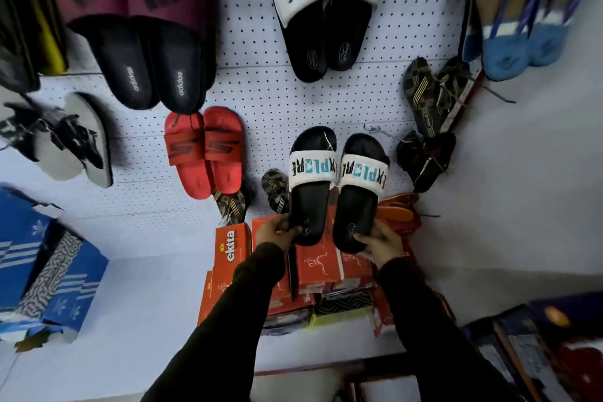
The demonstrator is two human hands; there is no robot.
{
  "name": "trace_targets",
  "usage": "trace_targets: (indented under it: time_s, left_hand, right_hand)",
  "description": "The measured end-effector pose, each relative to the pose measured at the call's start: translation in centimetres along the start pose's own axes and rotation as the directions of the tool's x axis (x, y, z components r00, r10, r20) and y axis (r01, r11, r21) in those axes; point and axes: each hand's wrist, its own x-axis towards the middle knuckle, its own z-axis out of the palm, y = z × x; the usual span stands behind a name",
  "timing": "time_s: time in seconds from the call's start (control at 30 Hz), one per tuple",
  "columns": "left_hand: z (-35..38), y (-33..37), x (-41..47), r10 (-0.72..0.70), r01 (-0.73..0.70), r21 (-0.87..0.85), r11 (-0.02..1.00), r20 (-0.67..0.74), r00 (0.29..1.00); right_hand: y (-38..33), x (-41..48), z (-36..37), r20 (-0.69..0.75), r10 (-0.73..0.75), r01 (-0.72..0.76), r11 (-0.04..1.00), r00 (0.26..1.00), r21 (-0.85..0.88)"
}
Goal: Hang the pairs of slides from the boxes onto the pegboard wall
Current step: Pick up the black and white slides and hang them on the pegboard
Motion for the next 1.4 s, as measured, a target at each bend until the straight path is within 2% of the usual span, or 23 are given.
trace_targets:
  time_s: [0.17,0.37,0.63,0.73,0.87,1.03,1.2,1.3,1.37,1.4]
  left_hand:
    - [-1.4,5.7,-2.1,0.190,-0.194,-0.078,0.978,-0.054,0.980]
    - [-3.2,13.2,-3.5,0.396,-0.418,-0.231,0.879,-0.136,0.908]
    - [-5.7,21.8,-4.0,0.519,-0.559,-0.302,0.772,-0.209,0.829]
    - [-6.1,24.9,-3.3,0.530,-0.577,-0.326,0.749,-0.227,0.817]
    - [-6.3,27.6,-1.9,0.495,-0.541,-0.361,0.760,-0.218,0.841]
    - [-5.3,27.2,0.2,0.399,-0.421,-0.420,0.804,-0.146,0.905]
    - [-4.0,25.4,1.7,0.337,-0.348,-0.452,0.821,-0.108,0.935]
    - [-3.7,24.9,2.4,0.337,-0.356,-0.456,0.816,-0.126,0.933]
    - [-3.5,24.9,2.8,0.384,-0.437,-0.358,0.825,-0.212,0.898]
    - [-3.4,24.9,2.8,0.444,-0.512,-0.271,0.815,-0.275,0.853]
  right_hand:
    - [-5.3,-1.8,1.7,0.052,-0.232,0.228,0.971,0.971,0.071]
    - [-12.9,-3.9,3.5,0.101,-0.433,0.426,0.901,0.895,0.088]
    - [-22.5,-6.8,5.7,0.126,-0.612,0.593,0.790,0.781,0.157]
    - [-25.9,-7.0,6.5,0.141,-0.622,0.596,0.780,0.770,0.191]
    - [-28.8,-6.6,7.4,0.159,-0.588,0.564,0.808,0.793,0.170]
    - [-28.5,-4.8,7.5,0.202,-0.475,0.459,0.880,0.856,0.125]
    - [-26.9,-3.2,8.0,0.239,-0.457,0.449,0.889,0.857,0.089]
    - [-26.5,-2.3,8.7,0.223,-0.522,0.531,0.847,0.823,0.022]
    - [-26.4,-1.9,9.2,0.185,-0.642,0.664,0.740,0.744,-0.106]
    - [-26.4,-1.9,9.4,0.181,-0.711,0.734,0.662,0.679,-0.154]
